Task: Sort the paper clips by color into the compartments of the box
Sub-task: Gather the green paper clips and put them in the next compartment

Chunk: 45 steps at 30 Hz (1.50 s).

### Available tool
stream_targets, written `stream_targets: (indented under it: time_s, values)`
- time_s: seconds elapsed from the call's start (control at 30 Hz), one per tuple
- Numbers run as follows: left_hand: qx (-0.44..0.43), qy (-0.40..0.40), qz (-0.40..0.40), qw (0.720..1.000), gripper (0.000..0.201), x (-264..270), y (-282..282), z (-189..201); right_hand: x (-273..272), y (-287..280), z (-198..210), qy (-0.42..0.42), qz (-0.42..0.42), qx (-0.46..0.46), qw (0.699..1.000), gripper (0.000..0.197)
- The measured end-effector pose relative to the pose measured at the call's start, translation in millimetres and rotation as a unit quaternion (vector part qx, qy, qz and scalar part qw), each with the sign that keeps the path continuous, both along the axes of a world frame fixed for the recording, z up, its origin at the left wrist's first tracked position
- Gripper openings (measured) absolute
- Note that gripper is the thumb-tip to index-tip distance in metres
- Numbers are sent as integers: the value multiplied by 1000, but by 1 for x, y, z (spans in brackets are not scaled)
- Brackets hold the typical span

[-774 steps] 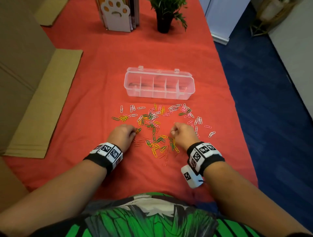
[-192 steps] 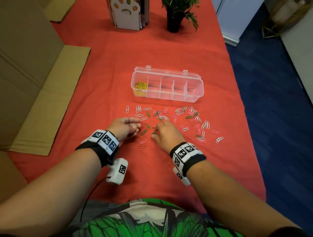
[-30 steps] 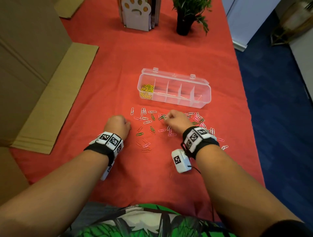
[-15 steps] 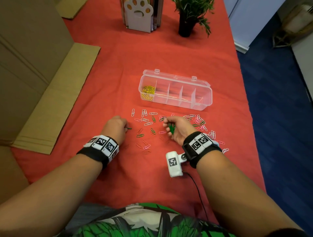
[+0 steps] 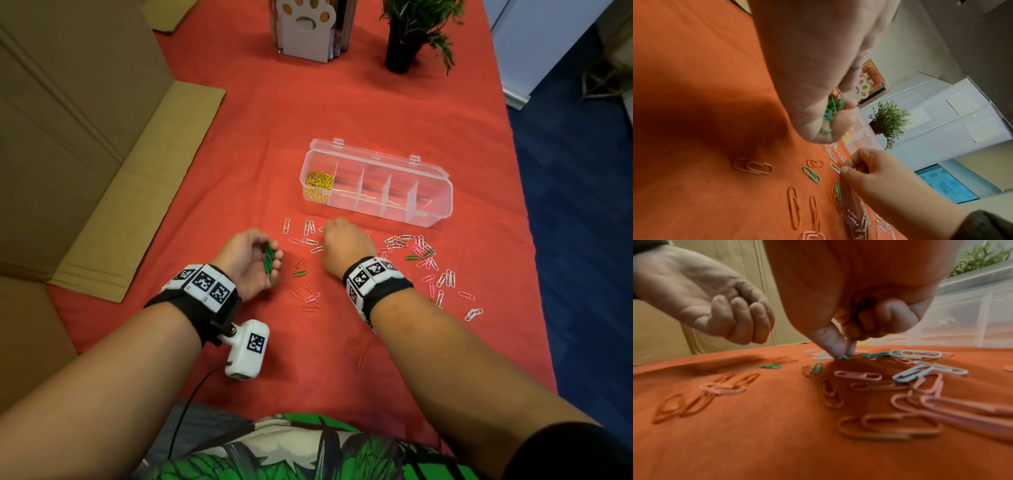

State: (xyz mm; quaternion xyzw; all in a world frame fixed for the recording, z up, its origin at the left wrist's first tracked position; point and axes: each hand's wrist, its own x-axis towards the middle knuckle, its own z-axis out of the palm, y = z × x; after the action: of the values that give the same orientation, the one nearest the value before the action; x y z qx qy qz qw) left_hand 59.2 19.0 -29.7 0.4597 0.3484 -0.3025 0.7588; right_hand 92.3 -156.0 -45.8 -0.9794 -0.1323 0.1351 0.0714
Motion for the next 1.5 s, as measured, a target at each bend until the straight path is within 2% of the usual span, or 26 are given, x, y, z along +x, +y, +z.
stream_targets:
  time_s: [0.13, 0.2, 0.23, 0.27, 0.33, 0.4, 0.43, 0.5, 0.57, 0.6, 0.67, 0.7, 0.73, 0.77, 0.8, 0.83, 0.9, 0.93, 0.97, 1.03, 1.1, 1.13, 1.2, 1.33, 1.4, 1.5]
  values:
    - [53, -11, -20, 998, 43, 1, -12, -5, -1, -6, 0, 31, -20, 6, 999, 32]
    - [139, -51, -69, 987, 44, 1, -20, -9, 3, -13, 3, 65, -71, 65, 993, 22]
    - [204, -89, -121, 967, 43, 0, -23, -13, 4, -19, 3, 83, -106, 112, 985, 18]
    - [280, -136, -189, 931, 41, 0, -26, -17, 5, -25, 3, 107, -147, 169, 969, 13]
    - [427, -217, -311, 821, 31, -3, -29, -23, 3, -36, 1, 151, -229, 295, 915, 15]
    - [512, -260, -385, 723, 14, -6, -33, -25, -2, -47, -1, 163, -289, 382, 863, 21]
    - [535, -278, -402, 689, 10, -7, -34, -25, -4, -51, -1, 170, -309, 419, 837, 22]
    - [558, -300, -419, 650, 9, -9, -38, -27, -7, -57, 1, 192, -344, 493, 776, 26]
    - [569, -307, -419, 637, 10, -8, -39, -28, -9, -64, 6, 211, -370, 566, 706, 29]
    - [566, -306, -413, 644, 9, -8, -40, -30, -10, -68, 8, 220, -377, 599, 672, 28]
    - [528, -287, -393, 696, 9, -5, -42, -27, -12, -73, 13, 244, -391, 650, 604, 20]
    - [488, -260, -369, 747, 13, -3, -43, -25, -12, -74, 16, 255, -400, 660, 582, 17]
    - [421, -219, -322, 819, 17, 0, -43, -21, -10, -73, 17, 260, -410, 654, 580, 15]
    - [333, -165, -258, 892, 20, 1, -44, -17, -8, -72, 17, 258, -412, 633, 602, 13]
    - [235, -108, -188, 947, 21, 2, -44, -14, -4, -69, 16, 246, -403, 591, 654, 12]
    - [143, -64, -125, 980, 20, 3, -42, -11, -1, -66, 15, 227, -377, 524, 729, 11]
    - [20, -20, -58, 998, 16, 4, -37, -2, 5, -58, 12, 174, -277, 338, 883, 8]
    - [-12, -15, -41, 999, 16, 5, -35, 0, 7, -54, 10, 149, -225, 256, 928, 7]
    - [-33, -13, -25, 999, 18, 7, -32, 0, 7, -51, 8, 129, -190, 196, 953, 7]
    - [-32, -8, -22, 999, 30, 9, -34, 1, 9, -46, 5, 104, -157, 139, 972, 8]
    - [51, -39, -61, 996, 34, 9, -39, -5, 10, -44, 1, 81, -113, 83, 987, 20]
    - [123, -77, -89, 985, 35, 8, -41, -9, 10, -43, -1, 70, -85, 53, 992, 24]
    - [268, -167, -159, 935, 35, 7, -46, -17, 8, -41, -2, 46, -48, 21, 998, 25]
    - [458, -299, -320, 774, 15, 7, -55, -20, 7, -44, 1, 33, -84, 94, 991, 12]
    - [500, -335, -382, 702, 20, 9, -60, -21, 7, -49, 5, 46, -145, 189, 970, 5]
    - [522, -358, -442, 636, 28, 13, -66, -25, 3, -59, 14, 97, -261, 352, 894, 14]
